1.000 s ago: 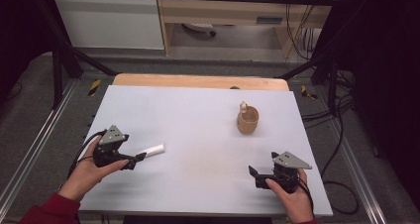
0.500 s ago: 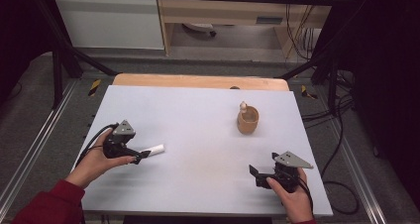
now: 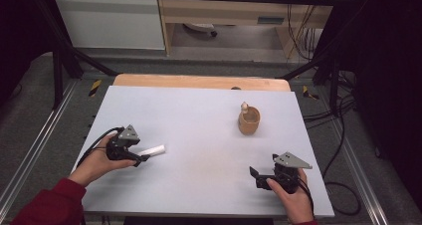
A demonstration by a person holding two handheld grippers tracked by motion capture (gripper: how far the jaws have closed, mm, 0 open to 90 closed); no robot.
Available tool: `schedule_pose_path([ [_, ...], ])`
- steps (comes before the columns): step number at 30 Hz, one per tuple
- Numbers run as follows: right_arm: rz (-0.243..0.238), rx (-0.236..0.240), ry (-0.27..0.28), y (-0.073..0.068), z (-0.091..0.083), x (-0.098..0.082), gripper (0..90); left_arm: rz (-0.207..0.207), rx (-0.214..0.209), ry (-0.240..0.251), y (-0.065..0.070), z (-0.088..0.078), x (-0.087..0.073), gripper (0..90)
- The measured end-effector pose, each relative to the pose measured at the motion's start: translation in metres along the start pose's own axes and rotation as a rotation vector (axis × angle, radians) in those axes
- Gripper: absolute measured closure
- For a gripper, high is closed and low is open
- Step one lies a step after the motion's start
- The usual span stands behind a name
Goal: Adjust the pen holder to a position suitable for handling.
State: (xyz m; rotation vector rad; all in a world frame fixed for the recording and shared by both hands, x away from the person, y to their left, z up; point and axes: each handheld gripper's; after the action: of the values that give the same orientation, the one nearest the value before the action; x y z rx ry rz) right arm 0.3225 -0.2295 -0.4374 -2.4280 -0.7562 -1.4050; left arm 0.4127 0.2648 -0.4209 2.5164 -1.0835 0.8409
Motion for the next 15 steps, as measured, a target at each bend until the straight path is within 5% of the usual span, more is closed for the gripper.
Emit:
schedule_pose_path([
  [15,-0.004,0.009,-0.007,-0.0013,0.0012,-0.0002,3.7,0.030,-0.023,-0.066,0.0000,0.0072,-0.0064,55.8],
])
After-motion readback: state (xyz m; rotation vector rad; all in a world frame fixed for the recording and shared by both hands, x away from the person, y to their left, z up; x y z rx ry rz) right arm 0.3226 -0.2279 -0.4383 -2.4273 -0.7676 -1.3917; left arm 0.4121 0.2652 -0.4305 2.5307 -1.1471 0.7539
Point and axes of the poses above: each handheld gripper's, and its own axes: z roughly forward along the jaws, x roughly out of its top, y roughly to its right, and after that the axes turned 8 degrees about -z, right-handed
